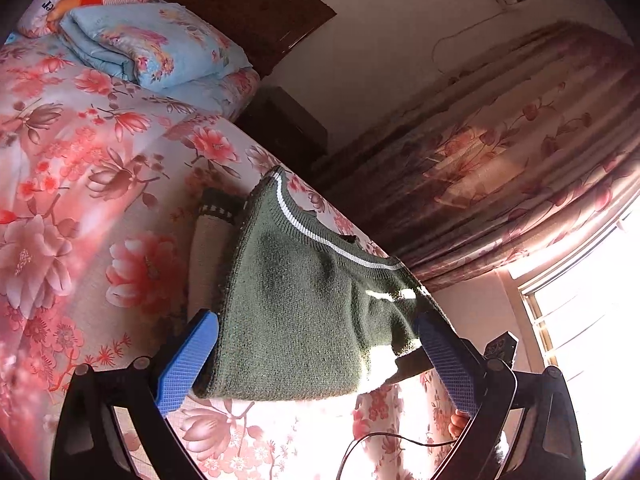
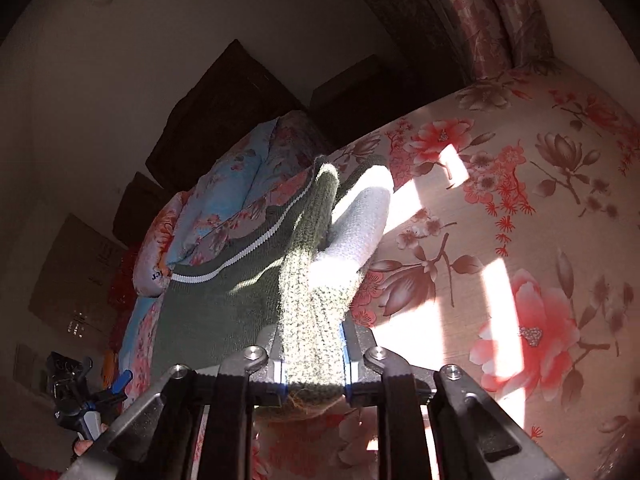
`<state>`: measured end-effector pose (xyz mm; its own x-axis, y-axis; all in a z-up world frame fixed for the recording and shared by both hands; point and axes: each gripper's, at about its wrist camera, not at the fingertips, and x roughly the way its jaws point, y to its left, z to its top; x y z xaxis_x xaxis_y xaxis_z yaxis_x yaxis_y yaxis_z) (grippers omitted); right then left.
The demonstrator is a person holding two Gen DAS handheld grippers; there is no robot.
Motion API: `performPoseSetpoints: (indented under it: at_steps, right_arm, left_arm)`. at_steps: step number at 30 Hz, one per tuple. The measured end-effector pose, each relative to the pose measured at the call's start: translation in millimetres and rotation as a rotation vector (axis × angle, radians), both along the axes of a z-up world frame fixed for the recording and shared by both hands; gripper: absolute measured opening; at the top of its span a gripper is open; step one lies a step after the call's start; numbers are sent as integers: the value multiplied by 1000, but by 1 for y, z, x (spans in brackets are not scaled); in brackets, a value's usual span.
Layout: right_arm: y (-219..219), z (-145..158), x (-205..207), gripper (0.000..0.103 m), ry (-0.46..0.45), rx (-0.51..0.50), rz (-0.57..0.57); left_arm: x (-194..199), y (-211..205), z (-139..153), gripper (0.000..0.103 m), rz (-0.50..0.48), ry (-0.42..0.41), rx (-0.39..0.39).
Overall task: Fold small clothes
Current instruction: 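Grasp the folded sweater bundle with the right tool and lift it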
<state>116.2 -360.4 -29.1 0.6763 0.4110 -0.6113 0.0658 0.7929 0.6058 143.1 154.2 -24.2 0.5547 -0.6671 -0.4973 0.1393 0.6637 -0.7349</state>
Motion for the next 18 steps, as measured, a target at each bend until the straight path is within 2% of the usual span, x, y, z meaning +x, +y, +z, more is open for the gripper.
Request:
performPoseSetpoints:
  at_steps: [2, 5, 11, 15, 18]
  right_arm:
    - [16, 17, -3, 18, -43, -21, 25]
    - [58, 44, 13, 18, -98, -67, 85]
    - [162, 86, 52, 18, -167, -172, 255]
    - [250, 87, 61, 18, -182, -265, 407]
    - [311, 66, 61, 18, -171, -333, 516]
  left_arm:
    - [0, 3, -1, 103, 6, -4, -33]
    - [-1, 17, -5, 103, 30, 12, -90]
    - [-20, 58, -2, 103, 103, -17, -95]
    - [-33, 89, -5, 103, 166, -30, -88]
    - [-40, 109, -15, 103, 211, -17, -102]
